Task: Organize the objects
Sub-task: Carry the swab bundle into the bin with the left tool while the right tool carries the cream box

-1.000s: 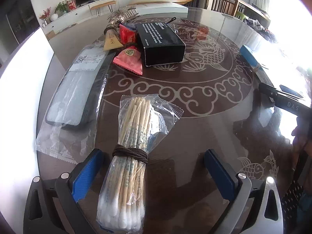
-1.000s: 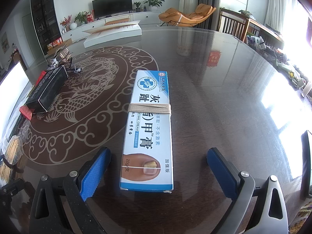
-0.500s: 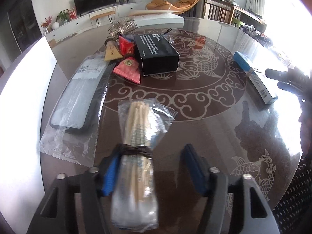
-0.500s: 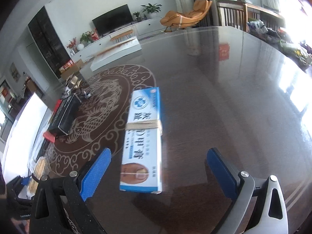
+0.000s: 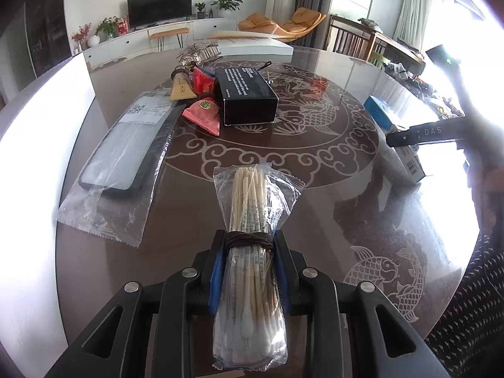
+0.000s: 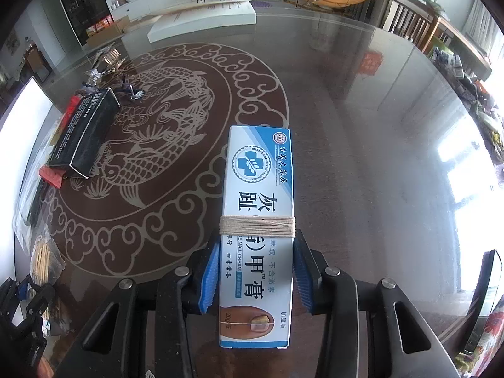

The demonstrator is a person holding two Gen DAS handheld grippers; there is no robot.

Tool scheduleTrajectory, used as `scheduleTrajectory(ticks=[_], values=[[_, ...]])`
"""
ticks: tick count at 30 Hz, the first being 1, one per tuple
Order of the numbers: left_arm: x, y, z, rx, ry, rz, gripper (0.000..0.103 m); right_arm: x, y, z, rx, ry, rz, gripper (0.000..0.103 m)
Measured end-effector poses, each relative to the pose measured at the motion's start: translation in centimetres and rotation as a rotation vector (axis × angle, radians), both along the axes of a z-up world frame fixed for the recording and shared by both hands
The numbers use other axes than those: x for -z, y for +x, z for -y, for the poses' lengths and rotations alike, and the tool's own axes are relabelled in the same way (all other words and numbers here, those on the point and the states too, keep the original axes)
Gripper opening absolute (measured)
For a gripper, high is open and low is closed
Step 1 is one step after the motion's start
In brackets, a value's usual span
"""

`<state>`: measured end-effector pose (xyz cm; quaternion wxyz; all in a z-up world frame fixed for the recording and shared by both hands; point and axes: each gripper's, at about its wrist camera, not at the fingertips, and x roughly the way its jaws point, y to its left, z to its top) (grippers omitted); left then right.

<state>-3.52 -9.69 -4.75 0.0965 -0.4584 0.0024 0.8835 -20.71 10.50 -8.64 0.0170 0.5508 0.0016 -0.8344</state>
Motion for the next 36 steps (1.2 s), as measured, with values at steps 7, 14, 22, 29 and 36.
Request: scheduleTrajectory(ticks=[7, 14, 22, 29, 36], values=[[-1.9, 1.6, -0.2, 0.001, 0.054, -0.054, 0.028, -3.2, 3.4, -1.2, -0.001, -0.236, -0.053, 0.042], [-4.9, 3.3, -0.2, 0.012, 0.095, -0.125, 0.028, -5.6, 5.2, 0.0, -0.037, -0.333, -0.088, 0.042], [-10.5, 5.7, 3.3, -0.034, 0.173, -0.229, 0.028, -8.4, 6.3, 6.2, -0.156, -0.383, -0.115, 0.042], [-15.6, 7.8, 12.4, -0.208, 0.178, -0.307, 0.028, -12.2, 7.0, 17.1, -0.349, -0.51, -0.114, 0.042], [-15.2, 10.5, 22.9, -0.473, 0.062, -0.277, 0.028, -15.1, 8.8, 28.7, -0.555, -0.654, -0.058, 0.042]])
